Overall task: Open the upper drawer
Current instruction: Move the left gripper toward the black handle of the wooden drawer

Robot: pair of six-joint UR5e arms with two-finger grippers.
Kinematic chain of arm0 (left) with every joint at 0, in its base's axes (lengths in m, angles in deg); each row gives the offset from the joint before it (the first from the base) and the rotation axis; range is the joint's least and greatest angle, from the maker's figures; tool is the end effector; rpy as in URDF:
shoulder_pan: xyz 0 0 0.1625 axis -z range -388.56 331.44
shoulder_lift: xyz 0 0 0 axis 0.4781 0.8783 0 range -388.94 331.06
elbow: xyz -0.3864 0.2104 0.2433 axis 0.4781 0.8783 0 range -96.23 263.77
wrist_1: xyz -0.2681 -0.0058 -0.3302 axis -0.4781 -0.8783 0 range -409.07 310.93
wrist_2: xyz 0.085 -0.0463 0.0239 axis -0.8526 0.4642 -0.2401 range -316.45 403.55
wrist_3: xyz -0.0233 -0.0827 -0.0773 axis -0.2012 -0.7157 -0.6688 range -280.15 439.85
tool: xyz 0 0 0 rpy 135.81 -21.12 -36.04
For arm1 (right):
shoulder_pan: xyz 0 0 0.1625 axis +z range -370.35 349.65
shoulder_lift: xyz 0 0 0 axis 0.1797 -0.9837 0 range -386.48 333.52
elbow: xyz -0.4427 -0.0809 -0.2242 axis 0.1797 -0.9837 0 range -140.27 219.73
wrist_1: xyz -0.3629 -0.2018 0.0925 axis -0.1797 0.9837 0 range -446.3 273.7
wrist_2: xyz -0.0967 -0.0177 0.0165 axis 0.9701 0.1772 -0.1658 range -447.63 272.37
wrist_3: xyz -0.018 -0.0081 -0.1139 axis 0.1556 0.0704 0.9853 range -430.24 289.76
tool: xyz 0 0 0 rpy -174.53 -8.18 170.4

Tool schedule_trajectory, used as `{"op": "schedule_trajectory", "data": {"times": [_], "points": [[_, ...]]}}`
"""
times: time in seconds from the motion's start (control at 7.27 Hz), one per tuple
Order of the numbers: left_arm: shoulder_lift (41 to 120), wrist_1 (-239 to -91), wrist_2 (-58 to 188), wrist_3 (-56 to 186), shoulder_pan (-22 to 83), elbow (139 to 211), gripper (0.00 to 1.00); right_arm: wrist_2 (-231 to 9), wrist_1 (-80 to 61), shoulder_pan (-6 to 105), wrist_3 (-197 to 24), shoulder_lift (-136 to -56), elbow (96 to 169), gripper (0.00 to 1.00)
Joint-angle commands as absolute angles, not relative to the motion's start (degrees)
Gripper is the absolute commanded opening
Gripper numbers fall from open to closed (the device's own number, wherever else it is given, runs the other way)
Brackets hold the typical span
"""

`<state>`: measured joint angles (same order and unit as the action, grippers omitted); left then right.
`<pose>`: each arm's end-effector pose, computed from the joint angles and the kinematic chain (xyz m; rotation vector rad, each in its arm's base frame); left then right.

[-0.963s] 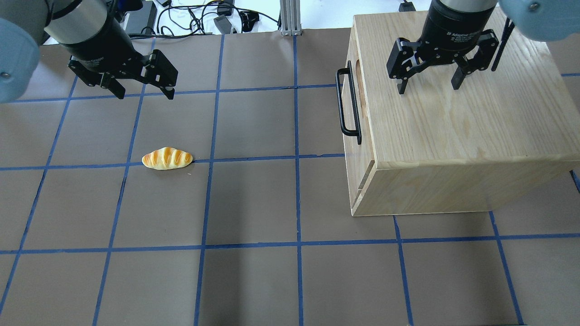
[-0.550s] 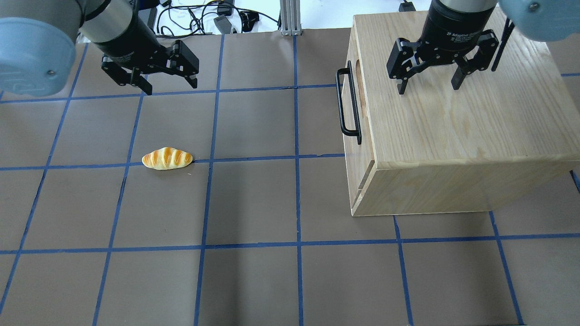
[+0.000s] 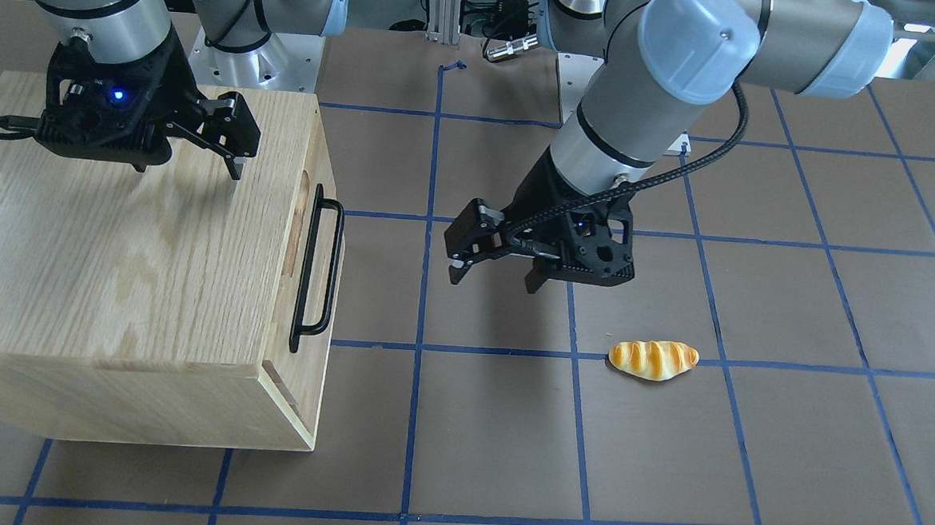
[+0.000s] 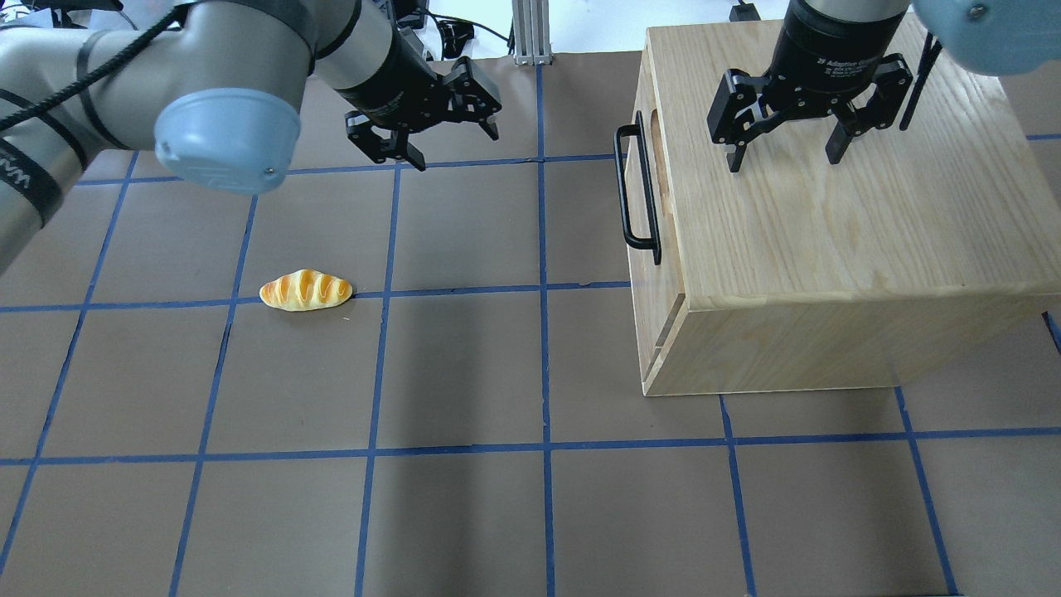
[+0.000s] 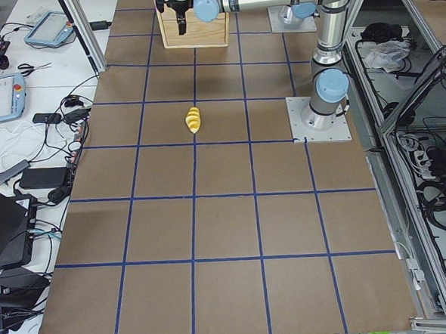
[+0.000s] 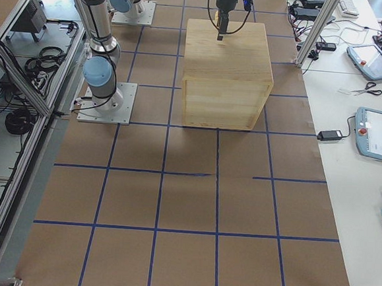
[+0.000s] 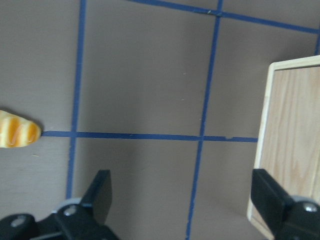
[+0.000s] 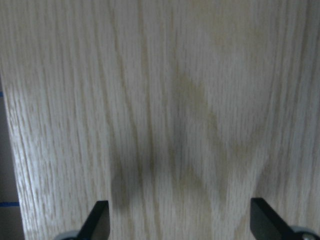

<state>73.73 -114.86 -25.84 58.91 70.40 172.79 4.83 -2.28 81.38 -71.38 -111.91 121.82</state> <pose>-0.2694 -0.5919 0.4871 0.2311 -2.7254 0.1616 0.1446 -0.5335 0.5671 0.0176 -3.0967 -0.0698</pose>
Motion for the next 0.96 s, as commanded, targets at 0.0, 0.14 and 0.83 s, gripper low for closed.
{"op": "schedule_trajectory", "data": {"times": [0.0, 0.14, 0.83], "points": [[76.35, -110.0, -21.32, 54.12, 74.16, 172.97, 1.0, 4.83, -2.28, 81.41, -71.3, -111.91, 121.9, 1.0], [77.23, -108.93, -21.4, 53.84, 75.92, 172.97, 1.0, 4.83, -2.28, 81.41, -71.3, -111.91, 121.82, 1.0], [80.31, -105.23, -21.84, 53.4, 79.01, 172.97, 1.0, 4.83, -2.28, 81.41, -71.39, -111.91, 121.82, 1.0]]}}
